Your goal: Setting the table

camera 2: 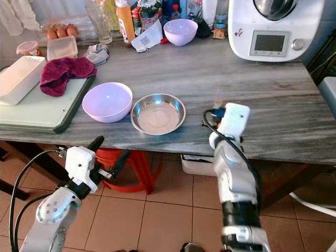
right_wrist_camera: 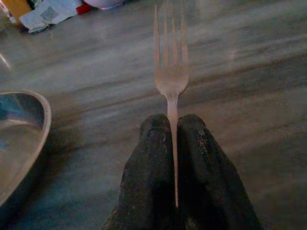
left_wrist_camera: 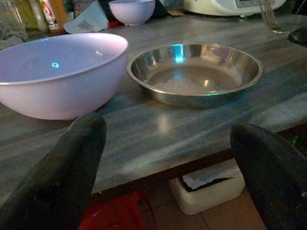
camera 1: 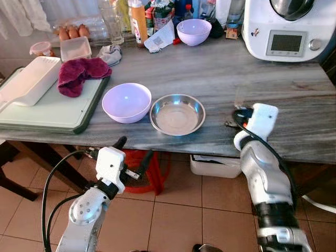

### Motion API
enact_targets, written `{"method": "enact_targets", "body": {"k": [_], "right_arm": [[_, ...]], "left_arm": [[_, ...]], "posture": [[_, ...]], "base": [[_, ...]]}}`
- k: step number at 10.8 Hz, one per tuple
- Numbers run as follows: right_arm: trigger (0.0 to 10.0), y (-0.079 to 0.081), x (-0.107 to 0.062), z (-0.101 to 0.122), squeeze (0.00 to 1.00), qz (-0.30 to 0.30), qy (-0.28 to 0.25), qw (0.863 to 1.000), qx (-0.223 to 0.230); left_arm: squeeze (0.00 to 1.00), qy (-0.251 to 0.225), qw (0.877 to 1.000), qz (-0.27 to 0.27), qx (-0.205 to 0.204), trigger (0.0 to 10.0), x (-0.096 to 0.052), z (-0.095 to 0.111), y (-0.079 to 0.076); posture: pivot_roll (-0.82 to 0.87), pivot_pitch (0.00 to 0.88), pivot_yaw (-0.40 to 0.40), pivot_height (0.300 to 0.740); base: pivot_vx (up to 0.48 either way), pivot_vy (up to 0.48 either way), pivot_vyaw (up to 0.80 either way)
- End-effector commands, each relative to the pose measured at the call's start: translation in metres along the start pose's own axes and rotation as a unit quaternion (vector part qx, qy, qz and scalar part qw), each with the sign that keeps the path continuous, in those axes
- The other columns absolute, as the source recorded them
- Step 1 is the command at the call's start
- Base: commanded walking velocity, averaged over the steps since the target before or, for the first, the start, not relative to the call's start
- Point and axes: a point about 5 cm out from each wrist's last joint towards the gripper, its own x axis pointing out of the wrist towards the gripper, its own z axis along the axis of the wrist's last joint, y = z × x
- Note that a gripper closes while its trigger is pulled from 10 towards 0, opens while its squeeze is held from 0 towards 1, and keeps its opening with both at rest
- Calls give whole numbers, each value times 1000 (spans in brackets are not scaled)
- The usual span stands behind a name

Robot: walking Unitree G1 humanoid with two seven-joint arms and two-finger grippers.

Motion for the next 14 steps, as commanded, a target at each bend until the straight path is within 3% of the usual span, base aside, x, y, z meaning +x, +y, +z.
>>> {"method": "enact_targets", "body": {"k": [1,6,13,14], "right_arm": [[10000,8,4,-1,0,15,13,1000,1],[10000,32,17,-9,0,42,64,997,16],[10000,24,21,-22,0,8,86,995,42],[10000,23,22,-22,522,6,87,995,45]], "left_arm": [[0,5,1000,-6,2,10000,-3,-1,-1],[0,8,1000,-12,0,10000,-3,-4,-2],[0,4,1000,-22,2,10000,-2,-1,-4],[0,3,1000,-23,2,10000,-1,0,-5]], "posture": [[-58,168,67,740],[-57,170,63,740],[-49,160,67,740],[-49,159,67,740]], "base": [[0,0,0],[0,0,0],[0,0,0],[0,0,0]]}}
